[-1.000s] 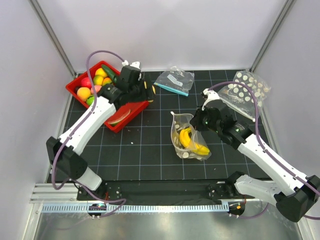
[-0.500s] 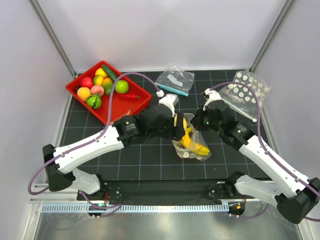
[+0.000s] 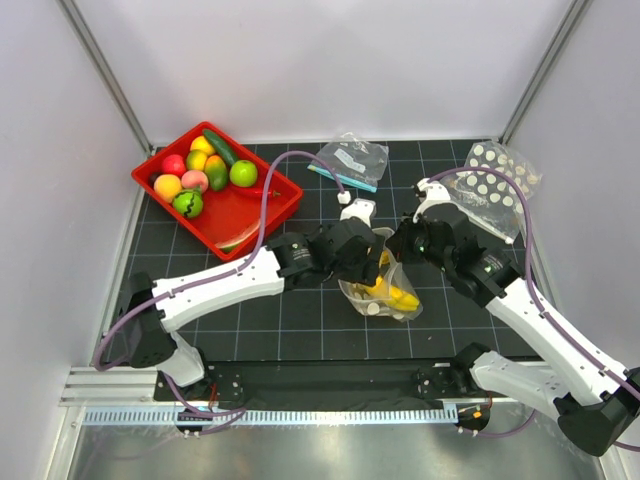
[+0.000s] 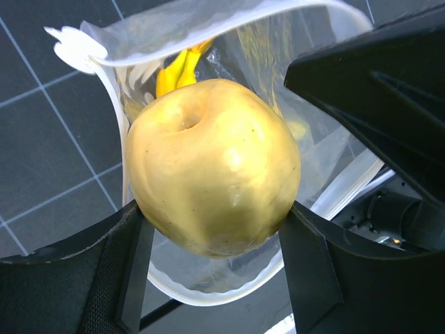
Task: Place the food in the zip-top bag and seal the zipper
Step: Place the fake fruit in the zipper food storage bag.
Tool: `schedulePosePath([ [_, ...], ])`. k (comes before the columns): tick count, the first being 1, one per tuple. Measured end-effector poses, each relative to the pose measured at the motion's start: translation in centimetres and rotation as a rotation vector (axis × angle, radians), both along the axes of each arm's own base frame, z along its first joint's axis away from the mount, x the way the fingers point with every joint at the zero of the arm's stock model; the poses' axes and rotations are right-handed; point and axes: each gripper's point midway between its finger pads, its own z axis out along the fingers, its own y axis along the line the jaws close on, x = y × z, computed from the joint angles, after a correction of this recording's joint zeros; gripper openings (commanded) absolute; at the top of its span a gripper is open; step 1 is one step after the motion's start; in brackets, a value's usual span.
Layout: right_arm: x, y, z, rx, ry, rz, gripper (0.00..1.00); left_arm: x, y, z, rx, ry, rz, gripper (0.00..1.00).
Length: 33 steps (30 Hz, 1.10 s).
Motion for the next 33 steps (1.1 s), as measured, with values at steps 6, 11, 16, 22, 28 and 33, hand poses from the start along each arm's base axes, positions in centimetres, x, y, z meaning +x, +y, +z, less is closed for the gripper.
schedulePosePath([
  [6, 0.0, 0.0, -0.1, -0.002, 0.002, 0.0, 0.02, 0.7, 0.2, 1.0, 0.015, -0.032, 0.021, 0.89],
  [11, -0.1, 0.0, -0.1, -0.003, 0.004, 0.0, 0.02, 0.9, 0.8, 1.1, 0.036, -0.043, 0.039, 0.93],
  [16, -0.1, -0.1, -0.1, -0.004, 0.006, 0.0, 0.03, 1.1, 1.7, 1.3, 0.064, -0.065, 0.049, 0.94],
  [22, -0.1, -0.1, -0.1, -0.004, 0.005, -0.001, 0.02, 3.7, 5.2, 3.4, 0.065, -0.113, 0.147, 1.0],
  [28, -0.1, -0.1, -0.1, -0.005, 0.006, -0.001, 0.03, 9.7, 13.7, 5.5, 0.049, -0.165, 0.429, 1.0],
  [33, -0.1, -0.1, -0.1, -0.004, 0.005, 0.0, 0.02, 12.5, 20.6, 4.5, 0.025, -0.15, 0.654, 1.0],
])
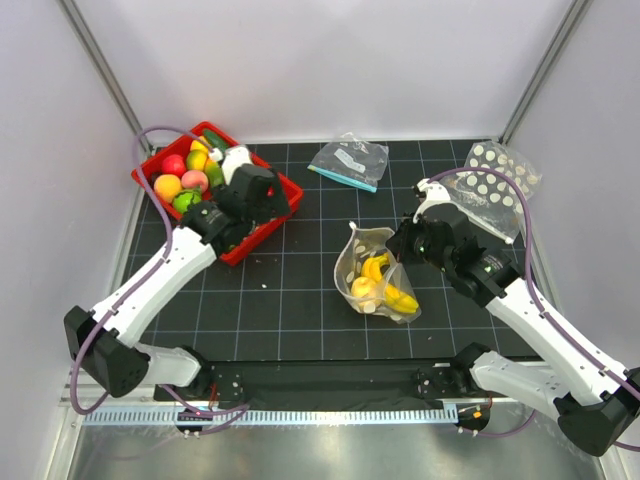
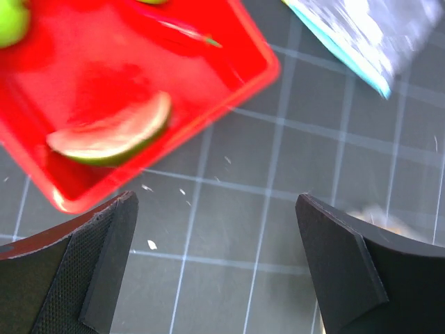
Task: Place the food in the zip-top bag and seal the zipper
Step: Place the fake fruit in the zipper food storage bag, then pick up the fake fruit from the bin.
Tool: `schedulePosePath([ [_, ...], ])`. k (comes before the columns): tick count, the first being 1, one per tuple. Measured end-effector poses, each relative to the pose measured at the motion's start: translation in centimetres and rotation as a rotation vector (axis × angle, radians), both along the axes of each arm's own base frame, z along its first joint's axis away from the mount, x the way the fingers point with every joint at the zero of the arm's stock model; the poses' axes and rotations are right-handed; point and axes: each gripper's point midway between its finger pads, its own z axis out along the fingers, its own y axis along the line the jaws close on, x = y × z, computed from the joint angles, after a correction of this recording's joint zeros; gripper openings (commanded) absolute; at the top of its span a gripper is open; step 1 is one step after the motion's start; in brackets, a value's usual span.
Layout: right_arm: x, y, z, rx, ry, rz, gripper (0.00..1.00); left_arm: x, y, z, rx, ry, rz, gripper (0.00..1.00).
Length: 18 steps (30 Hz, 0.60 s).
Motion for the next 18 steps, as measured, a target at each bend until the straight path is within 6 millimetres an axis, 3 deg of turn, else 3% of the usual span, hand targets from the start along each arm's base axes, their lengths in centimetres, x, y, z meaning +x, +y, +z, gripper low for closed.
schedulePosePath([
  [8, -0.2, -0.1, 0.4, 0.008, -0.01, 0.001, 0.03, 4.1, 8.4, 0.6, -0.098, -0.041, 0.323, 1.0],
  [14, -0.4, -0.1, 0.5, 0.013, -0.01, 0.007, 0.03, 8.2, 10.2, 2.9, 0.014, -0.098, 0.337, 1.0],
  [18, -0.5, 0.0, 0.5, 0.019, -0.009, 0.017, 0.02, 10.2, 12.0, 0.9, 0.099, -0.064, 0.354, 1.0],
])
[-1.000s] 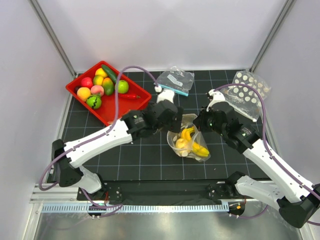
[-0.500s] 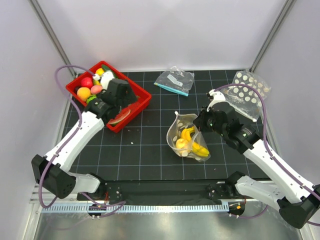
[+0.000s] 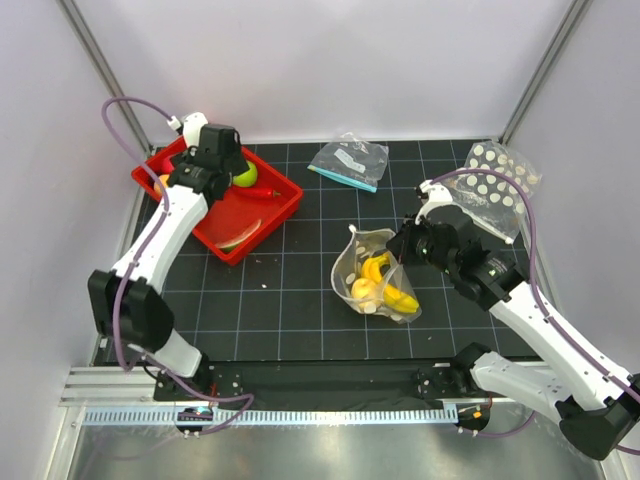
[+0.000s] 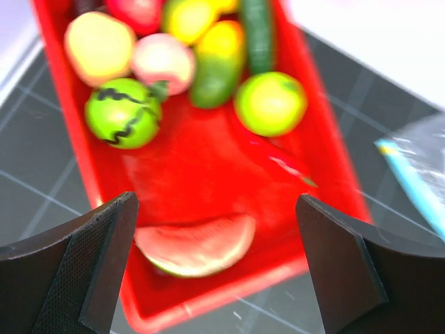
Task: Place the food in the zip-top bag and seal the zipper
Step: Pick up the fake fruit from the bin.
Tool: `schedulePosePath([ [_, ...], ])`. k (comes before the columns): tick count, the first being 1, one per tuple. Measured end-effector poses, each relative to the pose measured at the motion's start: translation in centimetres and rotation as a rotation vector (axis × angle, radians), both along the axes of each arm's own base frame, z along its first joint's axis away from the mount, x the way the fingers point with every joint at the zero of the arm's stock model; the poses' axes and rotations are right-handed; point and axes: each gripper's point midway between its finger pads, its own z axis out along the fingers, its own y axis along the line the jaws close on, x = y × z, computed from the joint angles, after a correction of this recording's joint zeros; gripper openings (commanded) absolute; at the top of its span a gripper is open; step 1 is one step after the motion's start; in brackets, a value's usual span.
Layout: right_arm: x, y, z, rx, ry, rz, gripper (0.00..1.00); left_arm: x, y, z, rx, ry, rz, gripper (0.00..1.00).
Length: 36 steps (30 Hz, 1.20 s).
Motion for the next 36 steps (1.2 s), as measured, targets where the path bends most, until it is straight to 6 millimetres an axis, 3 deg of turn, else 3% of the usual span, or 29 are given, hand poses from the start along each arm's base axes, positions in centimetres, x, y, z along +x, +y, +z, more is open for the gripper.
schedulePosePath([
  [5, -0.1, 0.1, -0.2, 0.001, 0.004, 0.006, 0.02, 2.3, 3.6, -5.8, 0.095, 0.149, 0.038, 1.0],
  [9, -0.2, 0.1, -0.2, 0.001, 0.0, 0.01, 0.02, 3.3, 4.1, -10.4, 0.182, 0.26, -0.013, 1.0],
  [13, -0.2, 0.0, -0.2, -0.001, -0.005, 0.013, 0.02, 3.7, 4.8, -13.4, 0.236, 0.34, -0.042, 1.0],
  [17, -0.3, 0.0, -0.1, 0.002, -0.008, 0.017, 0.02, 4.0, 6.9, -14.9, 0.269, 0.404, -0.025, 1.0],
  [23, -0.5, 0.1, -0.1, 0.01, -0.011, 0.029, 0.02, 5.2, 10.6, -15.0, 0.336, 0.447, 0.029, 1.0],
  [28, -0.5, 0.3, -0.3, 0.012, -0.012, 0.037, 0.02, 5.3, 11.5, -15.5, 0.399, 0.488, 0.026, 1.0],
  [34, -0.4, 0.4, -0.4, 0.013, -0.016, 0.041, 0.02, 5.4, 12.0, -18.4, 0.443, 0.573, 0.008, 1.0],
  [36, -0.4, 0.4, -0.5, 0.012, -0.019, 0.041, 0.02, 5.3, 12.2, -19.1, 0.447, 0.597, 0.005, 0.93],
])
